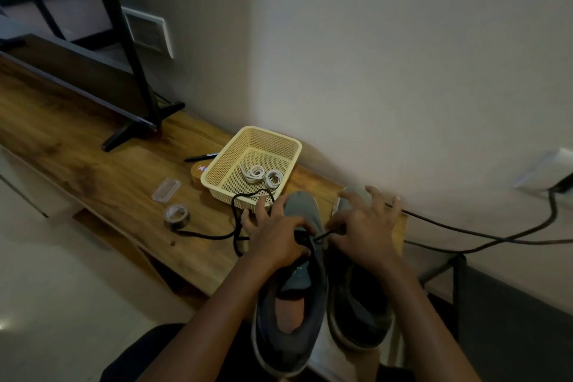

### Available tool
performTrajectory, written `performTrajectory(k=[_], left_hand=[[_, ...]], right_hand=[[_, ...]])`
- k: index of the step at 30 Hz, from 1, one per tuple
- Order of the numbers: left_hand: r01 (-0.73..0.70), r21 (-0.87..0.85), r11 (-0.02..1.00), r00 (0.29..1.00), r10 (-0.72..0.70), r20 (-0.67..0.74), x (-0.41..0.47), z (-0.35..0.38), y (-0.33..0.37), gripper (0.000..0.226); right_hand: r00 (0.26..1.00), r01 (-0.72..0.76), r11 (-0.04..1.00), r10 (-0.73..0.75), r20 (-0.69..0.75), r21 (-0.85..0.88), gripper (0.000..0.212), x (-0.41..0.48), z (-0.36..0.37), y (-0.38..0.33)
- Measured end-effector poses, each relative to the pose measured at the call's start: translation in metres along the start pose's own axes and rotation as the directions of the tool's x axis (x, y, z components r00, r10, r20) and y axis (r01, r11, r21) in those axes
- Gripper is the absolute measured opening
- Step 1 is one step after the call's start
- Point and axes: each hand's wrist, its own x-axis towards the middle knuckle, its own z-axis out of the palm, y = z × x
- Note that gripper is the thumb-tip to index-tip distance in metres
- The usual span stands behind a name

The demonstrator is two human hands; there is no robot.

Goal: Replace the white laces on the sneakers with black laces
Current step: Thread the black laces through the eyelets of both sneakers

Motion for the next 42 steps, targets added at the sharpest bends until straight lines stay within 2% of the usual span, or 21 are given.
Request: performTrajectory(k=[3,8,12,15,18,22,28,30,32,34,35,37,39,42], left_hand=[[0.002,-0.003,1.0,1.0,-0.002,0.008,0.001,0.0,-0.001,0.032],[-0.001,0.069,0.998,1.0,0.002,-0.01,0.001,0.0,-0.001,0.031],[-0.003,0.088,0.996,1.0,0.003,-0.002,0.004,-0.001,-0.002,0.029],[-0.024,0.05,0.998,1.0,0.024,-0.001,0.003,0.0,-0.002,0.027],[-0.021,0.019,1.0,1.0,0.021,0.001,0.003,0.001,-0.003,0.026],[-0.021,0.017,1.0,1.0,0.021,0.002,0.003,0.001,-0.004,0.026],[-0.014,0.064,0.998,1.0,0.014,0.0,0.003,0.0,-0.004,0.03],[-0.008,0.054,0.999,1.0,0.008,0.009,0.004,-0.001,-0.003,0.029],[-0.006,0.047,0.999,1.0,0.005,0.017,0.003,-0.001,-0.003,0.029],[-0.005,0.038,0.999,1.0,0.004,0.024,0.003,-0.001,-0.002,0.029],[-0.006,0.029,1.0,1.0,0.006,0.027,0.003,-0.001,-0.002,0.028],[-0.009,0.007,1.0,1.0,0.008,0.027,0.003,-0.001,-0.002,0.027],[-0.011,-0.014,1.0,1.0,0.011,0.027,0.003,-0.002,-0.003,0.027],[-0.017,-0.016,1.0,1.0,0.018,0.023,0.003,-0.002,-0.003,0.028]], right_hand=[[0.997,0.047,0.997,-0.044,0.056,-0.061,0.018,-0.001,0.006,-0.009],[0.997,0.066,0.998,-0.066,0.044,0.015,0.02,-0.001,0.004,-0.001],[0.998,-0.02,0.996,0.025,-0.059,0.085,0.011,-0.003,-0.011,0.02],[0.991,-0.086,0.994,0.093,-0.097,0.074,0.01,-0.004,-0.014,0.026],[0.999,-0.019,0.999,0.02,-0.025,0.035,0.02,-0.003,-0.007,0.013],[0.995,0.073,0.997,-0.073,0.075,-0.003,0.018,-0.002,0.009,-0.007],[0.998,0.065,0.994,-0.063,-0.026,0.086,0.013,0.001,0.006,0.002],[0.993,0.014,0.989,0.004,-0.121,0.146,0.008,0.002,0.0,0.013],[0.96,-0.125,0.967,0.175,-0.218,0.224,0.004,0.002,-0.009,0.027],[0.922,-0.252,0.934,0.312,-0.231,0.253,0.004,0.001,-0.014,0.036],[0.922,-0.277,0.933,0.326,-0.211,0.229,0.004,0.0,-0.014,0.037],[0.949,-0.24,0.957,0.266,-0.168,0.162,0.016,0.0,-0.01,0.029],[0.979,-0.142,0.985,0.155,-0.134,0.097,0.024,0.001,-0.003,0.018],[0.999,-0.03,0.999,0.031,-0.043,0.02,0.02,0.002,0.004,0.001]])
